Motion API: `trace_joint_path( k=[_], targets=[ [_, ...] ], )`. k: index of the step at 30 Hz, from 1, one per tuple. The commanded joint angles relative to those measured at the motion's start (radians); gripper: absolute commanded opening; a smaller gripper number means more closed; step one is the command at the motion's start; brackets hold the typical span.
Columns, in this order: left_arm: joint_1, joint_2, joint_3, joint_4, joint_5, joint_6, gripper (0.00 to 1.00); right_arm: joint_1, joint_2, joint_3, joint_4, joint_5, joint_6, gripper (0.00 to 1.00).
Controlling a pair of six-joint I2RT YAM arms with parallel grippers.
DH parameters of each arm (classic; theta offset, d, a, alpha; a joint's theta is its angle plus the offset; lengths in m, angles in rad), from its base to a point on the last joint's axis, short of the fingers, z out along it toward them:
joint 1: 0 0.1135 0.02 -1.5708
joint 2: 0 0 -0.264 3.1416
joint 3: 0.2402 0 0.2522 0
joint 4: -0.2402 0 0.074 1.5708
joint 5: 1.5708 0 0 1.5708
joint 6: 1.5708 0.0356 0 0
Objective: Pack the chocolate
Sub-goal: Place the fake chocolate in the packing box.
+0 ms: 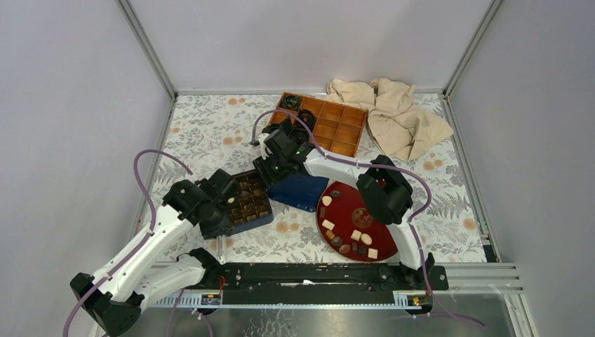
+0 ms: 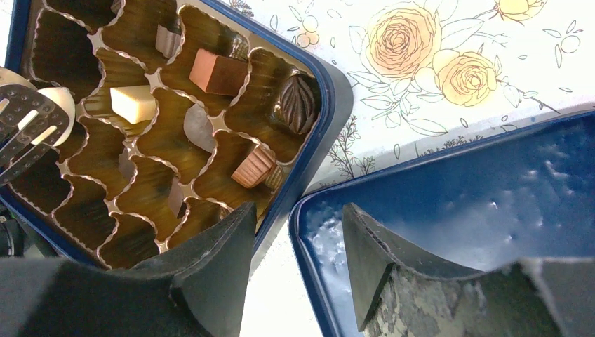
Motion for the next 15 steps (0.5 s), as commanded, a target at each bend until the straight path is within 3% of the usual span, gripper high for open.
trace_joint_path(
  k=[1, 15],
  targets=[
    [0.007, -0.01, -0.005, -0.002, 0.012, 0.01, 0.39, 0.002, -0.006, 0.033, -0.004, -0.006, -0.013, 0.56],
    [0.007, -0.015, -0.004, -0.001, -0.003, 0.012, 0.45, 0.002, -0.011, 0.03, -0.004, -0.013, -0.019, 0.56]
  ],
)
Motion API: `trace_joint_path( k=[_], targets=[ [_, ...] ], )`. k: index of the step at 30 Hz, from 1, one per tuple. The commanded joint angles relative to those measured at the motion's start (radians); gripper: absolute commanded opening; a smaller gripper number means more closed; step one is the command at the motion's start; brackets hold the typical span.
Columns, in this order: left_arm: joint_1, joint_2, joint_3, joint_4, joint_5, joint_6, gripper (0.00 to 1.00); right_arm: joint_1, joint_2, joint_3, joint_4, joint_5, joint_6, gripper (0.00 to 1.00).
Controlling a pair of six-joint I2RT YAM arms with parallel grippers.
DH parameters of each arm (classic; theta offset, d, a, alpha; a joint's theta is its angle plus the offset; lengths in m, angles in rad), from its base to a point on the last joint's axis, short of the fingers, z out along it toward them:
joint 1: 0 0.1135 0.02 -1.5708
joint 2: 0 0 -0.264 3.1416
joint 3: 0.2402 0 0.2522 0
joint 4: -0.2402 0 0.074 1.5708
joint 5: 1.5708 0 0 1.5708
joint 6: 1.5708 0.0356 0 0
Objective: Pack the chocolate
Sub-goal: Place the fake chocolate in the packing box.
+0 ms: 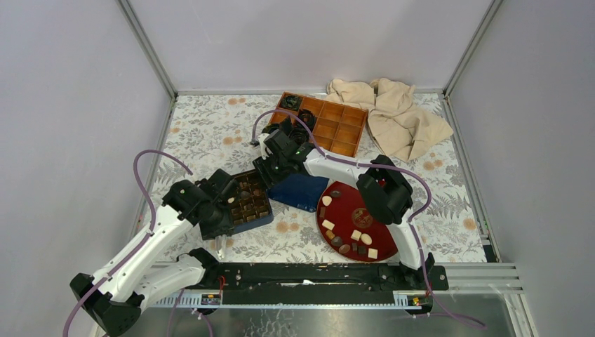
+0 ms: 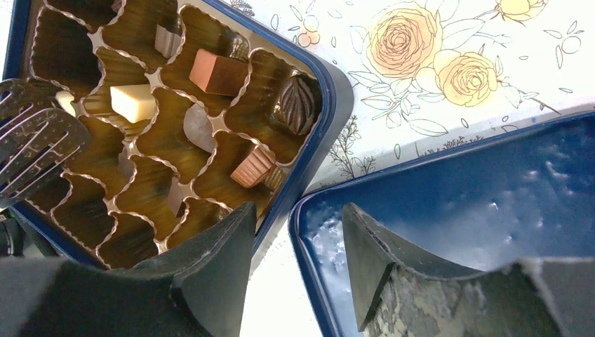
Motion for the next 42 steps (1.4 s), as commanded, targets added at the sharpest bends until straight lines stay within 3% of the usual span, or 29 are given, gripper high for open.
trace_joint_path(
  k=[1, 8, 22, 29, 33, 37, 41, 42],
  targets=[
    [0.005, -0.013, -0.003, -0.002, -0.011, 0.01, 0.44, 0.002, -0.011, 0.031, -0.004, -0.009, -0.016, 0.56],
    [0.006, -0.015, 0.077, -0.002, -0.033, 0.008, 0.33, -0.003, -0.014, 0.035, -0.005, -0.015, -0.021, 0.56],
    [0.005, -0.027, 0.212, 0.001, -0.004, 0.031, 0.31, -0.033, -0.133, 0.026, 0.007, -0.127, -0.059, 0.78],
    [0.005, -0.031, 0.23, 0.037, 0.031, 0.049, 0.3, -0.034, -0.116, 0.024, -0.003, -0.125, -0.073, 0.76],
    [0.005, -0.028, 0.227, 0.146, 0.103, 0.075, 0.29, -0.064, -0.175, 0.011, -0.063, -0.215, -0.21, 0.76],
    [0.005, -0.005, 0.229, 0.206, 0.132, 0.109, 0.29, -0.145, -0.288, -0.089, -0.084, -0.35, -0.334, 0.76],
    [0.005, 0.017, 0.227, 0.247, 0.147, 0.137, 0.29, -0.23, -0.372, -0.227, -0.088, -0.289, -0.425, 0.75],
    [0.006, 0.02, 0.223, 0.26, 0.158, 0.143, 0.29, -0.254, -0.376, -0.249, -0.102, -0.276, -0.441, 0.7]
  ],
)
